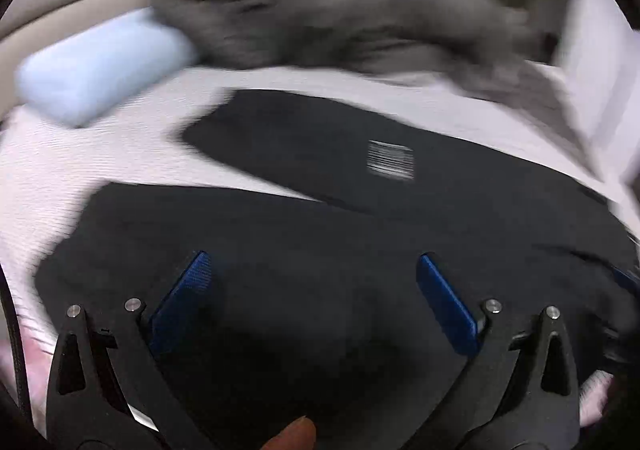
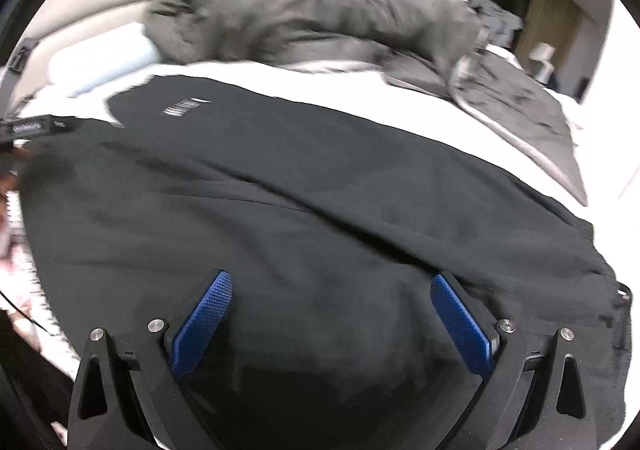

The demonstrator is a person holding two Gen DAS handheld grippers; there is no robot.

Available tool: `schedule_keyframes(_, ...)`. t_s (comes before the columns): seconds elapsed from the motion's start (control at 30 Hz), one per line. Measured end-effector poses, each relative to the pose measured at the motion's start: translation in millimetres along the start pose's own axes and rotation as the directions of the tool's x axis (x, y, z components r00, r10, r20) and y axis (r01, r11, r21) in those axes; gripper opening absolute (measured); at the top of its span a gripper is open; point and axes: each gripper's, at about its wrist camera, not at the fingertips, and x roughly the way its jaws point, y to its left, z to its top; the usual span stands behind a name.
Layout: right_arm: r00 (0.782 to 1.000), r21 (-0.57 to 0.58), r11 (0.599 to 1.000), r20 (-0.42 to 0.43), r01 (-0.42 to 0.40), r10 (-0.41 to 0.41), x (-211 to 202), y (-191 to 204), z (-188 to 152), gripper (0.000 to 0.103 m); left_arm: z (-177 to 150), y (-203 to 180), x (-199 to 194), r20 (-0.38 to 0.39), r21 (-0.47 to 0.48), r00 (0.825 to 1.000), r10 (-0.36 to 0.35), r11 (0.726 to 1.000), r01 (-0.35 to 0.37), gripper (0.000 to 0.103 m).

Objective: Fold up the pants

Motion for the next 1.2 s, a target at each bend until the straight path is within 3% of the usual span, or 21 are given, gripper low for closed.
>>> schedule_keyframes(0.07, 0.999, -0.024, 0.998, 0.003, -0.054, 0.054, -5, 14, -4, 0.101, -28, -40, -2, -0.041, 0.105, 0.993, -0.109, 0.988, 0.113, 0.102)
schedule_keyframes(0.1, 0.998, -0.039, 0.997, -0.002, -0.067, 0.067, -5, 19, -7, 0.101, -39, -57, 2, -0.07, 0.152, 0.989, -0.128, 0.979, 0.138, 0.102)
schedule_keyframes(0.17, 0.998, -0.065, 0.996, -0.032, -0.064, 0.062, -1, 25, -17, 0.101, -63, -91, 8, -0.146, 0.274, 0.98, -0.138, 0.946, 0.174, 0.102)
schedule_keyframes(0.23, 0.998, -0.117, 0.992, -0.047, -0.05, 0.045, -3, 28, -29, 0.101, -77, -111, 8, -0.136, 0.366, 0.987, -0.088, 0.921, 0.133, 0.102)
schedule_keyframes(0.33, 0.999, -0.143, 0.99, -0.036, 0.015, -0.021, -17, 9, -45, 0.101, -76, -107, 10, -0.155, 0.306, 0.981, -0.12, 0.938, 0.163, 0.102)
schedule_keyframes(0.47, 0.984, -0.034, 0.986, -0.073, 0.163, -0.165, -33, -61, -74, 0.102, -54, -77, 33, -0.147, 0.241, 0.986, -0.083, 0.963, 0.117, 0.102)
schedule_keyframes(0.57, 0.953, 0.107, 0.952, -0.133, 0.285, -0.271, -43, -123, -100, 0.102, -41, -66, 53, -0.141, 0.237, 0.988, -0.059, 0.967, 0.092, 0.102)
schedule_keyframes(0.7, 0.902, 0.255, 0.867, -0.187, 0.427, -0.389, -61, -180, -124, 0.103, -31, -65, 68, -0.134, 0.241, 0.99, -0.041, 0.968, 0.073, 0.102)
schedule_keyframes(0.77, 0.904, 0.328, 0.843, -0.188, 0.426, -0.383, -69, -193, -129, 0.102, -30, -66, 67, -0.126, 0.231, 0.991, -0.042, 0.97, 0.071, 0.102)
schedule_keyframes(0.83, 0.904, 0.325, 0.843, -0.148, 0.428, -0.401, -78, -188, -128, 0.102, -27, -72, 63, -0.112, 0.231, 0.991, -0.07, 0.968, 0.094, 0.102)
schedule_keyframes(0.97, 0.953, 0.272, 0.915, -0.03, 0.298, -0.301, -85, -166, -112, 0.102, -17, -99, 70, -0.099, 0.279, 0.989, -0.107, 0.951, 0.13, 0.102)
schedule_keyframes(1.07, 0.972, 0.162, 0.96, -0.087, 0.228, -0.217, -57, -143, -102, 0.102, -12, -122, 94, -0.163, 0.33, 0.981, -0.104, 0.931, 0.153, 0.102)
schedule_keyframes(1.13, 0.959, 0.094, 0.96, -0.129, 0.264, -0.251, -43, -137, -101, 0.102, -13, -126, 107, -0.195, 0.339, 0.979, -0.058, 0.933, 0.123, 0.103)
schedule_keyframes(1.17, 0.955, 0.118, 0.952, -0.132, 0.281, -0.265, -44, -143, -102, 0.102, -11, -122, 110, -0.198, 0.317, 0.979, -0.042, 0.943, 0.105, 0.103)
schedule_keyframes(1.2, 0.936, 0.173, 0.923, -0.141, 0.344, -0.322, -48, -156, -103, 0.102, -9, -118, 110, -0.197, 0.296, 0.98, -0.034, 0.951, 0.093, 0.103)
